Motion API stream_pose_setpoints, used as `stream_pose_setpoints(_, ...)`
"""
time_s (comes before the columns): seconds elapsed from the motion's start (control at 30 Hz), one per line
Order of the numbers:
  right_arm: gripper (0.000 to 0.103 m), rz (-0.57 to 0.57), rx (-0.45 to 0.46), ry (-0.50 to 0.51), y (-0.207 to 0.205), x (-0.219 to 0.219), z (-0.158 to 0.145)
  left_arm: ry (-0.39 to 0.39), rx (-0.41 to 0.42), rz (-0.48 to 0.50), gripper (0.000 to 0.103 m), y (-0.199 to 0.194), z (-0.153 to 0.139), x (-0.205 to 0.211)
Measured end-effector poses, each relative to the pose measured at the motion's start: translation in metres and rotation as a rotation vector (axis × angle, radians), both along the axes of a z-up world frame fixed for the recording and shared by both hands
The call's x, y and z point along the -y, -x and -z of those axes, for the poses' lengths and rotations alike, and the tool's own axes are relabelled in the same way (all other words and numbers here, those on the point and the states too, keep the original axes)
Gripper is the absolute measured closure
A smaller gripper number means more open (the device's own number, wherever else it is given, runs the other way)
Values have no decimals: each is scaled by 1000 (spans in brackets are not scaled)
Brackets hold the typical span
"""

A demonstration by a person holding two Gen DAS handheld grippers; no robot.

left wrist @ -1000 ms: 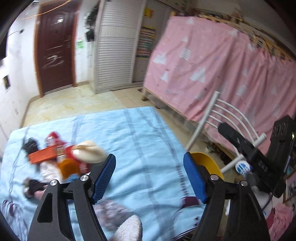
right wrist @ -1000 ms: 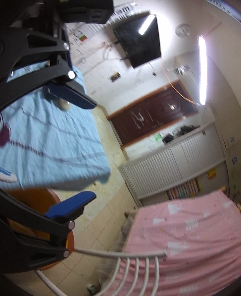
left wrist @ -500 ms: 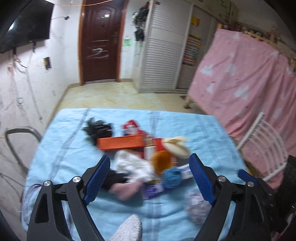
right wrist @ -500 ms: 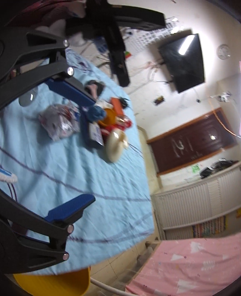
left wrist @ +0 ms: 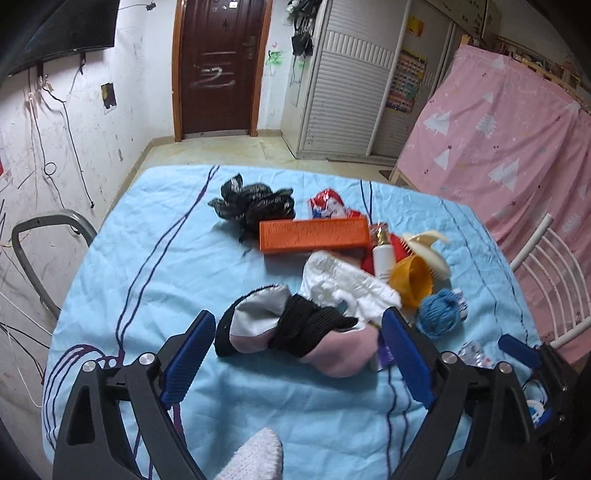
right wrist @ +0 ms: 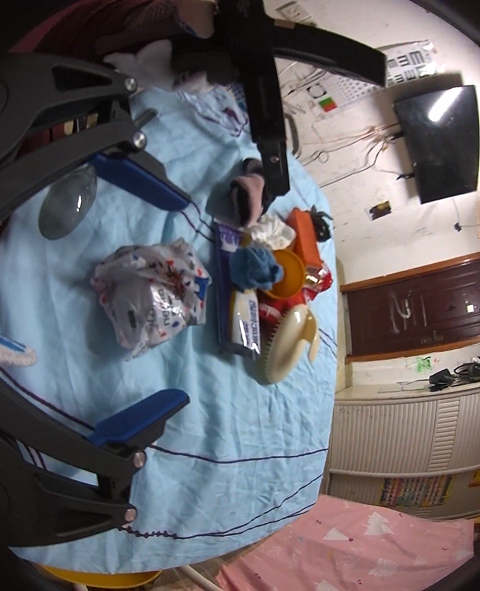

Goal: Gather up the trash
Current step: 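Grasp the white printed plastic bag with the right tool while the left tool grasps the black-and-pink socks, then carry the bag and socks to the yellow bin and open both tools over it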

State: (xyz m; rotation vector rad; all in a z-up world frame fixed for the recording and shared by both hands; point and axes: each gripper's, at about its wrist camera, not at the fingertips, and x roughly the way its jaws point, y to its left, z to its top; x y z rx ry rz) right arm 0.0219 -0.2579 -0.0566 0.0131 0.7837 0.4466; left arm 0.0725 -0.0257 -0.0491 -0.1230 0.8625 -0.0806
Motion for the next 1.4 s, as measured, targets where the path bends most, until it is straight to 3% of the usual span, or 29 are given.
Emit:
stream_pose_setpoints(0.27,10,15,-10,87,-1,-13,8,-7,-22,73,16,-11,16,-2)
stream_pose_setpoints(0.6,15,29,-13,122,-3,-18,15,-18,-15,158,15,-11,18,3)
stream_pose_setpoints(0.73,22,32,-6,132,-2,-17,16,-30,-2,176,15,-10,15,2)
stream_pose_setpoints(0.9,34,31,13,152,-1,-18,16,-132,-24,259,14,-14,19,12)
stream_pose_setpoints(0.97,43,34,19,150,-1,-17,16,-110,-38,267,14,-17,20,12)
stream_pose_setpoints(1.17,57,43,22,108,0,-12,11,-108,-17,244,40,-11,19,8)
stream_pose_setpoints(1.4,57,40,46,73,5,-8,2,-80,10,200,47,0,10,-5)
